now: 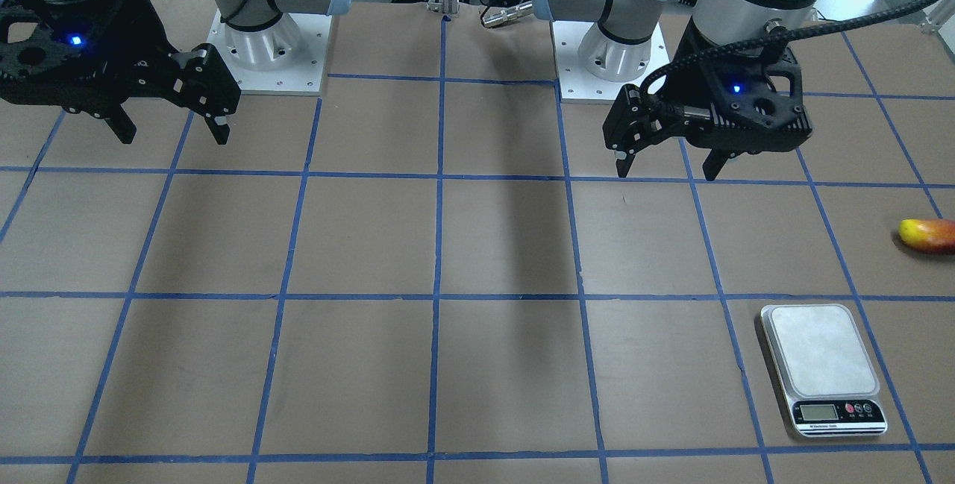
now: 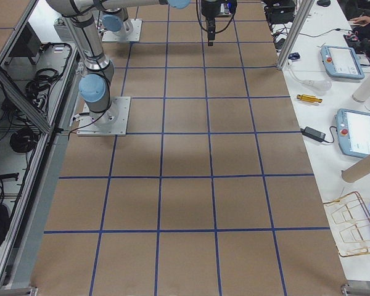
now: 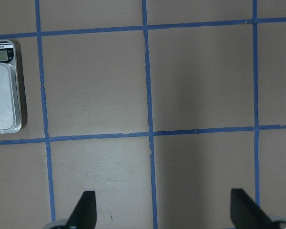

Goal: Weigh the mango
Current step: 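Move the left gripper down toward the mango near the robot's base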

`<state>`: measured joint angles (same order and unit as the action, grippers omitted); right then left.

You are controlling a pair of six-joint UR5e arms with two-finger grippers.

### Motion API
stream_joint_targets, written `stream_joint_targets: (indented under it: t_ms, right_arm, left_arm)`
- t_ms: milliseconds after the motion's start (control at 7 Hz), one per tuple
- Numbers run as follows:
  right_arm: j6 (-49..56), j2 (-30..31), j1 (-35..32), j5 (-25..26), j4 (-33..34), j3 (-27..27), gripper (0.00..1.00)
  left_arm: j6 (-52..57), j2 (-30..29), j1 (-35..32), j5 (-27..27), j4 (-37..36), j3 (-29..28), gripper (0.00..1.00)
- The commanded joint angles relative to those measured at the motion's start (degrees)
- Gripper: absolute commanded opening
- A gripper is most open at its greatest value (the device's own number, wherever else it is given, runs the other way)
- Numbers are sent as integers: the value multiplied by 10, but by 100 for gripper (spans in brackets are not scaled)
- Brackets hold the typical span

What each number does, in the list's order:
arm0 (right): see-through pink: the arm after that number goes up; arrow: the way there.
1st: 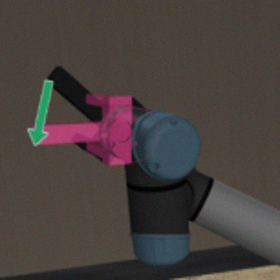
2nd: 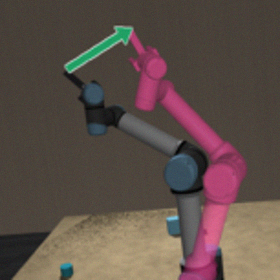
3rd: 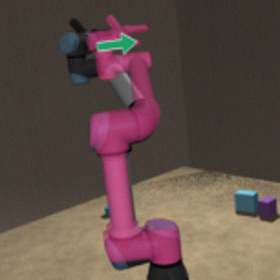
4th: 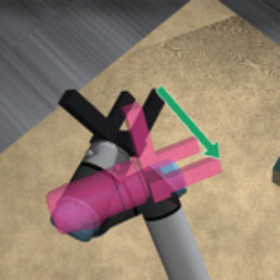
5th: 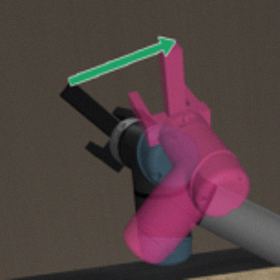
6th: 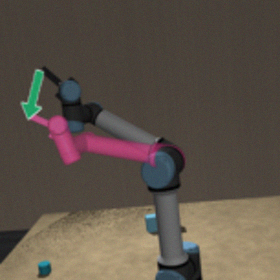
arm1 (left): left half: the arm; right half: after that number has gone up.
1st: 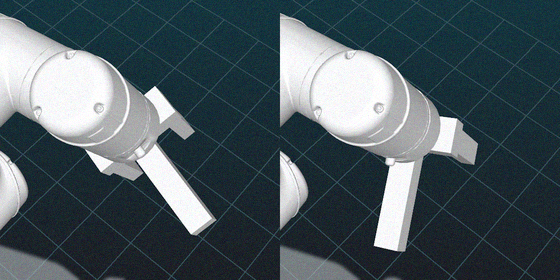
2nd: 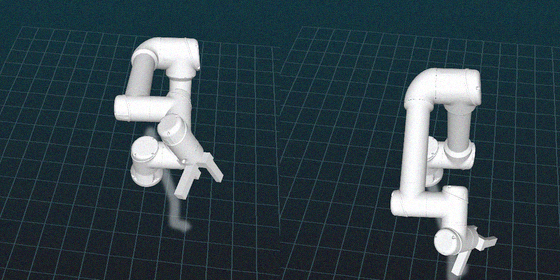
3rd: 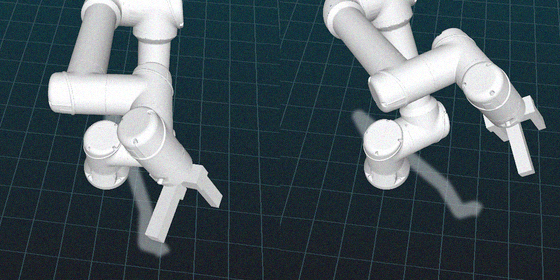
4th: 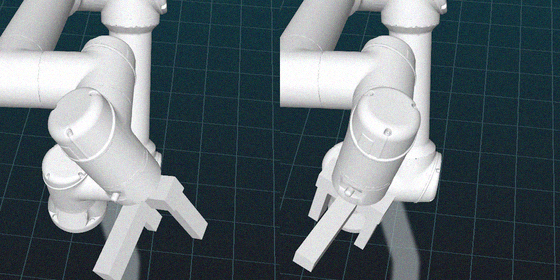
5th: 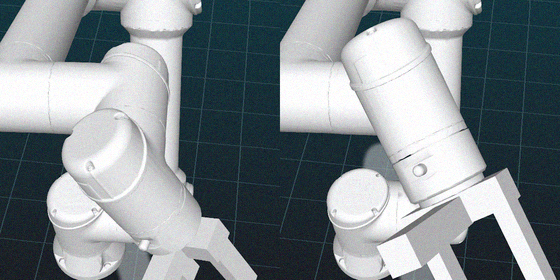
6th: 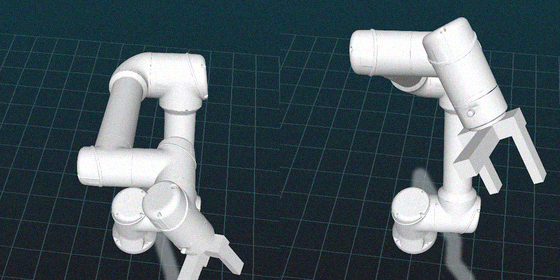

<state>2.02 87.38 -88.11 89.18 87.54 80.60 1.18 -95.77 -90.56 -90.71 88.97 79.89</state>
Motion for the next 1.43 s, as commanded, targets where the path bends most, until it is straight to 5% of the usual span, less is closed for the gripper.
stream_joint_targets:
  t_ms: [0, 857, 1286]
  right_arm:
    - [0, 0, 0, 0, 0, 0, 100]
    - [0, 0, 0, 0, 0, 0, 100]
    - [0, 0, 0, 0, 0, 0, 100]
  left_arm:
    - [1, 1, 6, 1, 2, 0, 100]
    - [293, 28, 130, -3, 43, 2, 100]
    - [622, 22, 306, -7, 63, 2, 100]
